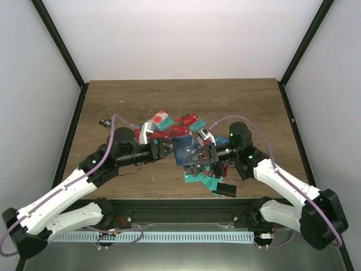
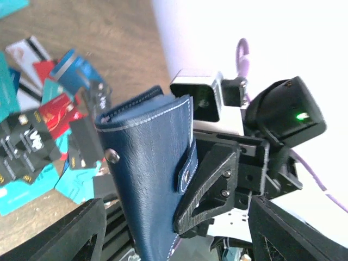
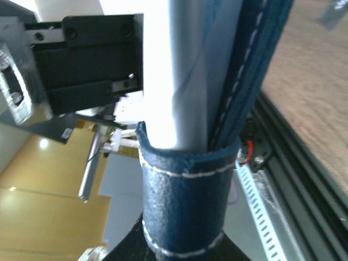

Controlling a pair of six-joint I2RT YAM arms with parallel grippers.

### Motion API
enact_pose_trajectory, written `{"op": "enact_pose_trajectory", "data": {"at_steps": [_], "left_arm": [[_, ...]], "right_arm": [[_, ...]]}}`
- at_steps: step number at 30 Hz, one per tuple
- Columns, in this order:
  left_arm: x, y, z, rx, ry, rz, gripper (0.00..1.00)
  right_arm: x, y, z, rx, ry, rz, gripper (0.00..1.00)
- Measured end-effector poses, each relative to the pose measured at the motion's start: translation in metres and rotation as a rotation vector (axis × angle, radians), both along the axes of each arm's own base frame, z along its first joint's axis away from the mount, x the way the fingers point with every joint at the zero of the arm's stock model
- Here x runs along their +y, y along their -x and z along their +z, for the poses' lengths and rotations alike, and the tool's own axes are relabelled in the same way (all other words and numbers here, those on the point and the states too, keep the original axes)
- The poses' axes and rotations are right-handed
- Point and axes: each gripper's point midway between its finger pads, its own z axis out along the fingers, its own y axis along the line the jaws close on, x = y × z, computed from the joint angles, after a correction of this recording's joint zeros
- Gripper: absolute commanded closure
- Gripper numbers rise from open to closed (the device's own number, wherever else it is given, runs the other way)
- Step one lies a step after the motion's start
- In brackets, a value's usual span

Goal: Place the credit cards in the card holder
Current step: Open the card holder at the center of the board.

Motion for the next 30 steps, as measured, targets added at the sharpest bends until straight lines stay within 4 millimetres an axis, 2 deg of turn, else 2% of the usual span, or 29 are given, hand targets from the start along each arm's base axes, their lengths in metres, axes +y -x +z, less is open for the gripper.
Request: {"op": "enact_pose_trajectory", "data": {"at_steps": [2, 5, 11, 17, 25, 26, 27, 28, 30], "left_arm": [[0.009, 0.002, 0.018, -0.06, 0.048, 0.0, 0.32], [0.015, 0.009, 0.032, -0.116, 0.106, -0.016, 0.39], [0.008, 0.019, 0.037, -0.155, 0.177, -0.09, 0.54], [-0.002, 0.024, 0.058, -0.207, 0.261, -0.153, 0.67], [-0.016, 0.027, 0.072, -0.236, 0.361, -0.235, 0.87], [-0.018, 0.028, 0.075, -0.243, 0.375, -0.245, 0.93], [-0.018, 0.029, 0.078, -0.248, 0.385, -0.252, 0.96], [-0.019, 0.03, 0.08, -0.253, 0.395, -0.259, 0.96], [-0.019, 0.031, 0.083, -0.263, 0.405, -0.267, 0.96]], "right_arm": [[0.001, 0.004, 0.014, -0.02, -0.046, 0.039, 0.99], [0.0, 0.011, 0.033, -0.038, -0.1, 0.09, 0.99], [-0.004, 0.024, 0.071, -0.104, -0.186, 0.173, 0.99], [-0.007, 0.03, 0.085, -0.125, -0.218, 0.203, 0.99], [-0.01, 0.037, 0.098, -0.16, -0.249, 0.226, 0.99], [-0.011, 0.038, 0.1, -0.167, -0.254, 0.226, 0.97], [-0.011, 0.038, 0.1, -0.174, -0.258, 0.226, 0.9], [-0.011, 0.038, 0.101, -0.178, -0.26, 0.226, 0.77], [-0.011, 0.038, 0.101, -0.186, -0.262, 0.225, 0.44]]}}
